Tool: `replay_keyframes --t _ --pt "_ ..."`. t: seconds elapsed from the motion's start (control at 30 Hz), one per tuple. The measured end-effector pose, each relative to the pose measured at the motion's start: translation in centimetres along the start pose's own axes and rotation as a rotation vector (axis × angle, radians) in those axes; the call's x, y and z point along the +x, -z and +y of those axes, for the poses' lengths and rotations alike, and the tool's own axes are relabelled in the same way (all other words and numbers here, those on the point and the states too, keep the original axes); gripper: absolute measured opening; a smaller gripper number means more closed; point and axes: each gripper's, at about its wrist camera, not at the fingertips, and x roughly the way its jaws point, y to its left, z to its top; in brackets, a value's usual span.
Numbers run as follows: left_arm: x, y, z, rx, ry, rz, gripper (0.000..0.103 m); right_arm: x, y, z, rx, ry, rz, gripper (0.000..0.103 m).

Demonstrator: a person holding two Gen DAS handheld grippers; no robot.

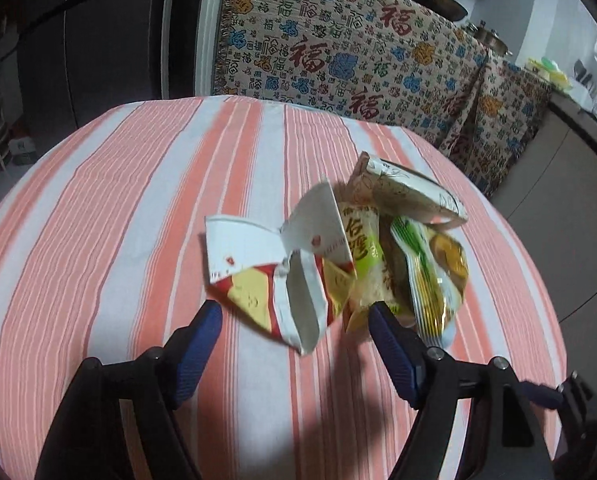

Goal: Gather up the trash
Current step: 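Move both tools back over the table toward the remaining wrappers, then grasp the yellow snack wrapper with the right tool while the left tool approaches the white wrapper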

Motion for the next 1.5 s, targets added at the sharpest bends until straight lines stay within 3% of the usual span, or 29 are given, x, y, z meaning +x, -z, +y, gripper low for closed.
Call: replay_keyframes --t 0.27,0.33,0.37,0.4,0.6,0.83,0.93,1.1,1.3,1.37,1.4,1.47,1.5 --pt "0.9 -1.9 1.7 -0.095 0.047 -0.028 0.076 -0.1 0.1 0.1 0.001 -0.004 0.005 0.097" --pt "0.8 -2.0 1.7 -0.086 0.034 -0.036 0.066 -0.1 0.1 0.1 0.0 -0.004 0.006 0.098" --pt "0.8 -2.0 1.6 -0.066 0.021 -0.04 0.051 -0.1 0.1 0.1 0.0 -0.004 0.006 0.098" --pt "0.7 -1.8 1.5 -0.05 0.02 -0.045 0.046 -0.1 0.1 0.2 0.0 -0.004 0.006 0.098" --pt "-1.7 -0.4 1.0 0.011 -0.015 -0.07 0.038 -0.1 0.1 0.2 0.001 -0.005 0.006 0.099" --pt "-6.3 5.2 0.4 0.111 -0.079 -0.045 0.041 0.2 0.0 -0.1 0.012 -0.031 0.003 0.1" --pt "-7.2 7.2 0.6 0.101 -0.093 -0.033 0.057 0.3 -0.6 -0.8 0.042 -0.056 -0.011 0.098" --pt "-6.5 8.0 1.1 0.086 -0.102 0.006 0.074 1.2 -3.9 -1.9 0.097 -0.095 -0.057 0.092" --pt "-5.9 8.3 0.1 0.138 -0.15 0.025 0.076 4.1 -8.5 -3.0 0.249 -0.168 -0.111 0.083" --pt "-6.0 8.4 0.2 0.134 -0.147 0.024 0.076 5.8 -9.4 -3.6 0.297 -0.185 -0.093 0.081" --pt "-6.0 8.4 0.3 0.132 -0.143 0.024 0.076 6.5 -9.6 -3.9 0.313 -0.201 -0.074 0.078" --pt "-6.2 8.4 0.4 0.13 -0.14 0.023 0.076 6.6 -9.6 -3.9 0.288 -0.19 -0.066 0.044" --pt "-6.2 8.5 0.3 0.132 -0.144 0.023 0.076 6.3 -9.4 -3.8 0.265 -0.187 -0.055 0.042"
